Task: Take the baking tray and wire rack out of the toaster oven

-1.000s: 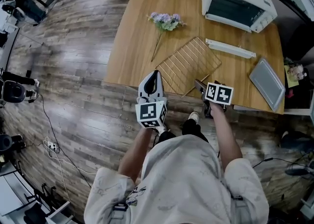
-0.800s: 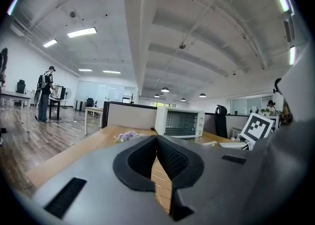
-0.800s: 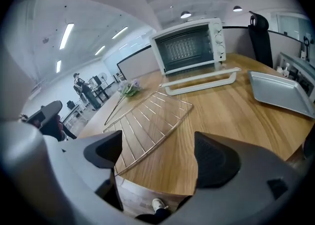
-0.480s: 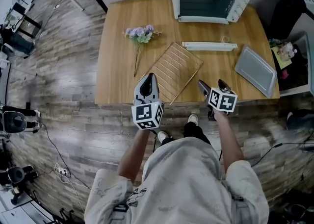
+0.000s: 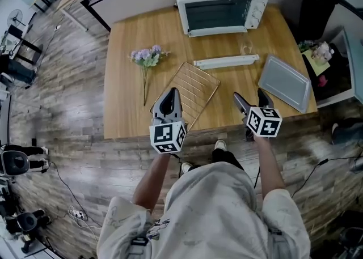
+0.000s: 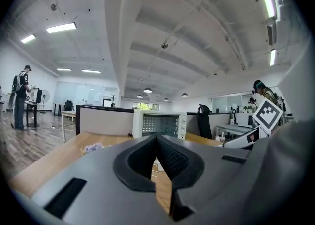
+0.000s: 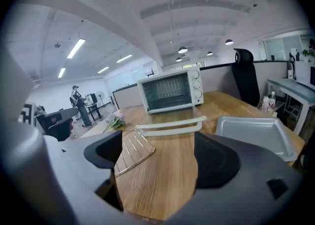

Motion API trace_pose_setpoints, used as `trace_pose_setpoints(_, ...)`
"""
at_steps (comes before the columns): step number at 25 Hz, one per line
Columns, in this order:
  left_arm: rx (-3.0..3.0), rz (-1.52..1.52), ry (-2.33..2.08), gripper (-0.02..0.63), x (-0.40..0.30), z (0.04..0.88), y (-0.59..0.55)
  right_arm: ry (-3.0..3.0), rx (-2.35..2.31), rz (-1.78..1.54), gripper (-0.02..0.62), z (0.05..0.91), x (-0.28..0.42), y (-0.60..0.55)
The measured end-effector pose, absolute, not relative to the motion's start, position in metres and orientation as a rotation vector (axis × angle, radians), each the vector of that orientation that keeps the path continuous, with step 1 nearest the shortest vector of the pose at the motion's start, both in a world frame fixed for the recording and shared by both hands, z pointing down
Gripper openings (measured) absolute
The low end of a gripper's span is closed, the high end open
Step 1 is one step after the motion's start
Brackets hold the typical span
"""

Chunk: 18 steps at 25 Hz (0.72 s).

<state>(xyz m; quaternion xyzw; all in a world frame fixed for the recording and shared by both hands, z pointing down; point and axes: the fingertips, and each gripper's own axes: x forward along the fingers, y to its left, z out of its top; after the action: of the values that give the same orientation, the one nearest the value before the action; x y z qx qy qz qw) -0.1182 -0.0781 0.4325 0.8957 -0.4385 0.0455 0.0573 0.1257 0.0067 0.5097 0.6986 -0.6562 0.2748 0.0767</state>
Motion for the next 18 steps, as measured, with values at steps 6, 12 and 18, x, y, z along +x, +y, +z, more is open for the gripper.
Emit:
trace_pose_setpoints(6,2.752,0.114,-1.306,0.015,-0.088,0.410,-0.089,-2.016,2.171,0.622,0.463,0.460,0.163,0.001)
trace_pose_setpoints(12,2.784,0.068,-1.324,0.015,-0.061,0.392,-0.091,-2.049,2.176,0.427,0.465,0.423,0.190,-0.002)
trace_pose_setpoints(18,2.804,0.048,-1.367,0.015,-0.046,0.384,-0.093,-2.076,2.207,0.265,0.463,0.393,0.209,-0.005)
